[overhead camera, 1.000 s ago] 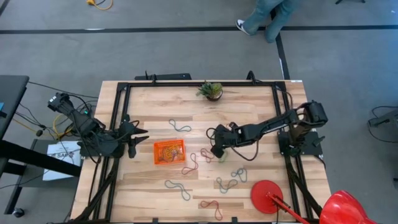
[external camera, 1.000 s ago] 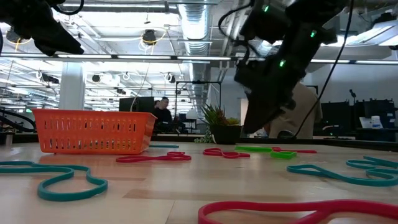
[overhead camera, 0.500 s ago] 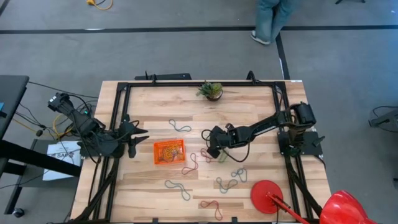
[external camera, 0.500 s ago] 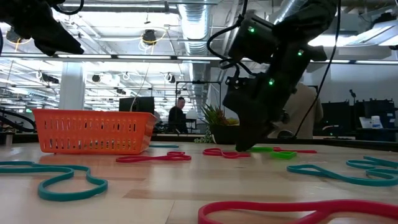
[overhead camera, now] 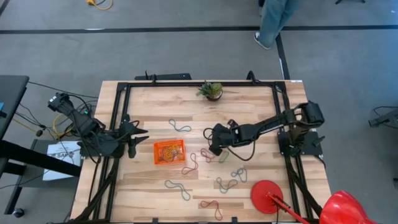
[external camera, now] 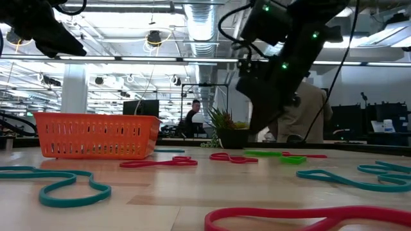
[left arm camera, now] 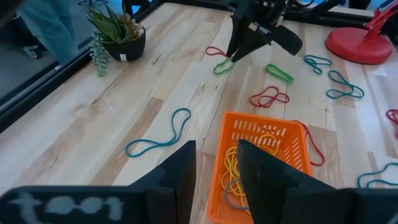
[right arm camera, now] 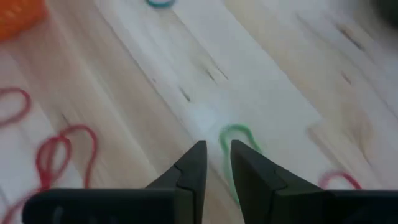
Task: Pick and place rubber bands into bin
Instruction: Put the top green rubber band into the orange container
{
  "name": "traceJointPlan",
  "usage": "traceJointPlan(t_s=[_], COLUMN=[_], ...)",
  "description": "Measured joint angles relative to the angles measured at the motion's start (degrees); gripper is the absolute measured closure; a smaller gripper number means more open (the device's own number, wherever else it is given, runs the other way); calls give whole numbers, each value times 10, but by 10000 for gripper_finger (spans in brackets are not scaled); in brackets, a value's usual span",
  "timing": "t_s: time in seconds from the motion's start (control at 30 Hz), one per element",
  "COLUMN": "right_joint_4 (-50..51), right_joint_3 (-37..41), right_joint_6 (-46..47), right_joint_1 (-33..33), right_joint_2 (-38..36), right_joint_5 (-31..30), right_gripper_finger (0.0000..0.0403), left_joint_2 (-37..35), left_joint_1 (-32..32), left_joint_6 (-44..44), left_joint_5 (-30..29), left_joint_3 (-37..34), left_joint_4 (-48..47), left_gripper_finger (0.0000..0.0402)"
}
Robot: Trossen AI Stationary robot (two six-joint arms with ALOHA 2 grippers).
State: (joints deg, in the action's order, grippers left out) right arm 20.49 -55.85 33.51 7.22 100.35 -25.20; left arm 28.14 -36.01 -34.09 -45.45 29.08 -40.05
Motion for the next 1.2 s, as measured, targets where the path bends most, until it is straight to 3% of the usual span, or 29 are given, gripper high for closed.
traceJointPlan(t_s=[0.3, 0.57, 0.83, 1.2], right_joint_4=[13, 5, -9, -20], right_joint_3=[0, -6, -3, -117], right_joint_6=[26, 42, 36, -29], right_joint_1=[-12, -19, -22, 5], right_joint_2=[50, 95, 80, 50], right_joint_5=[24, 7, 27, 36], right_gripper_finger=[336, 339, 397, 401], left_joint_2=[0, 0, 0, 0], left_joint_1=[0, 0, 0, 0], left_joint_6=[0, 0, 0, 0], left_joint_5=[0, 0, 0, -3], left_joint_3=[0, 0, 0, 0], left_joint_4=[0, 0, 0, 1], left_gripper_finger=[295, 295, 295, 295])
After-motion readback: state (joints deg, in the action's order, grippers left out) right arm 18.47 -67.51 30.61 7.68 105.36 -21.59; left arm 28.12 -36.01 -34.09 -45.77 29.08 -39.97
